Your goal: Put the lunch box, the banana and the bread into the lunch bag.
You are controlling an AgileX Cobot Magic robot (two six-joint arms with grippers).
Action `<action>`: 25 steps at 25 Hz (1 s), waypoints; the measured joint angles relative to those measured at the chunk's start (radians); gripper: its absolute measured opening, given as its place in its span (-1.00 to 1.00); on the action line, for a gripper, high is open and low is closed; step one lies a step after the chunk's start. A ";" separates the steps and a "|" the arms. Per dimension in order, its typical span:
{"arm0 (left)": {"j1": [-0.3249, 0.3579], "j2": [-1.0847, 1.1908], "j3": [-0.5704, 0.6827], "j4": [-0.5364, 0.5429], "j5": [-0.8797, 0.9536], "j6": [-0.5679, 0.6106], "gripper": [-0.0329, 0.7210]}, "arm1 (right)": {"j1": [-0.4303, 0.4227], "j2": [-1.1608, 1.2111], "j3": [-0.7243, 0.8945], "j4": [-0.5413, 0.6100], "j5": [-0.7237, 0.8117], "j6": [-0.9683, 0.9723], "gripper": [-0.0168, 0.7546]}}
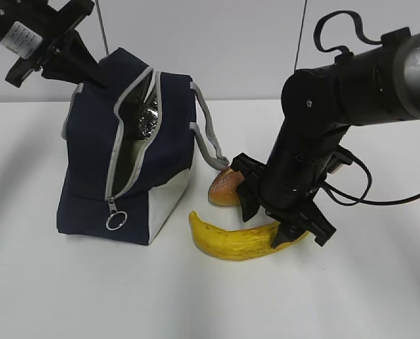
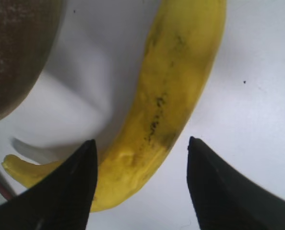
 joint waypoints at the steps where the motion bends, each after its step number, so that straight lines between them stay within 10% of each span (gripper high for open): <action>1: 0.000 0.000 0.000 0.000 0.000 0.000 -0.92 | 0.000 0.002 0.000 0.002 -0.008 0.000 0.18; 25: 0.000 0.000 0.000 0.000 0.000 0.000 -0.92 | 0.000 0.052 0.000 0.004 -0.068 0.000 0.18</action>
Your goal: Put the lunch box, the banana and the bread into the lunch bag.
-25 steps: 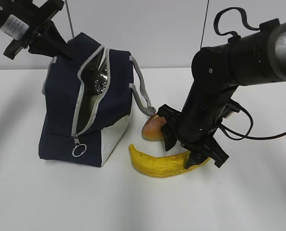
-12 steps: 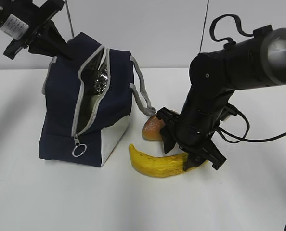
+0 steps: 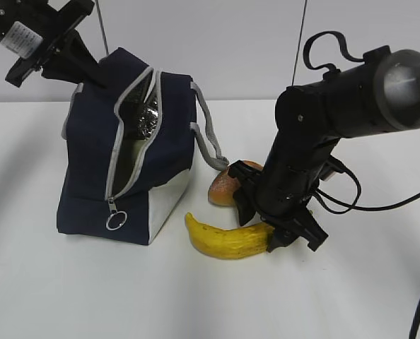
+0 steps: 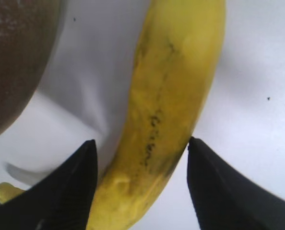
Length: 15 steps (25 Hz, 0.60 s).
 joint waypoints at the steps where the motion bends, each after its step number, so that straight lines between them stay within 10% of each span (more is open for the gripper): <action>1: 0.000 0.000 0.000 0.000 0.000 0.000 -0.92 | 0.000 0.000 0.000 0.000 -0.001 0.000 0.18; 15: 0.000 0.000 0.000 0.000 0.000 0.000 -0.92 | 0.000 0.018 0.000 0.000 -0.005 -0.012 0.18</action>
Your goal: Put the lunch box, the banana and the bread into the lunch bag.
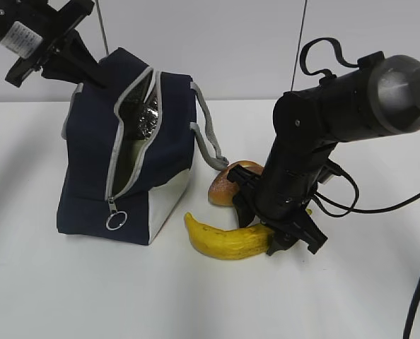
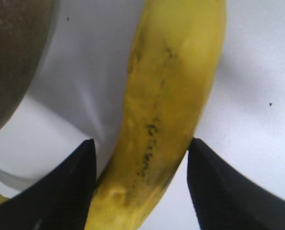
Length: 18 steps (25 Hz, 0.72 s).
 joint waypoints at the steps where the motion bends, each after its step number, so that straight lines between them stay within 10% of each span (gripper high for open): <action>1: 0.000 0.000 0.000 0.000 0.000 0.000 -0.92 | 0.000 0.000 0.000 0.000 0.000 -0.003 0.18; 18: 0.000 0.000 0.000 0.000 0.000 0.000 -0.92 | 0.000 0.000 -0.003 0.000 0.000 -0.133 -0.18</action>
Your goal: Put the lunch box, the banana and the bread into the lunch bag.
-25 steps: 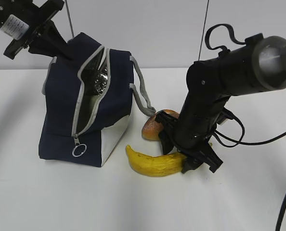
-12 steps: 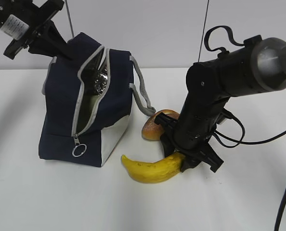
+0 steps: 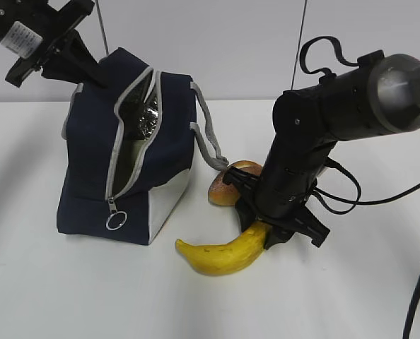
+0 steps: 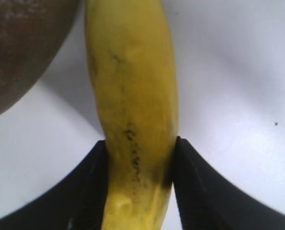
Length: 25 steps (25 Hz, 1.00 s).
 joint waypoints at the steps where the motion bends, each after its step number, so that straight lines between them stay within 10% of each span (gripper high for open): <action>1: 0.000 0.000 0.000 0.000 0.000 0.000 -0.92 | 0.000 0.000 -0.002 0.000 0.000 -0.031 -0.18; 25: 0.000 0.000 0.000 -0.001 0.000 0.000 -0.92 | 0.000 -0.122 -0.094 -0.026 0.356 -0.692 -0.18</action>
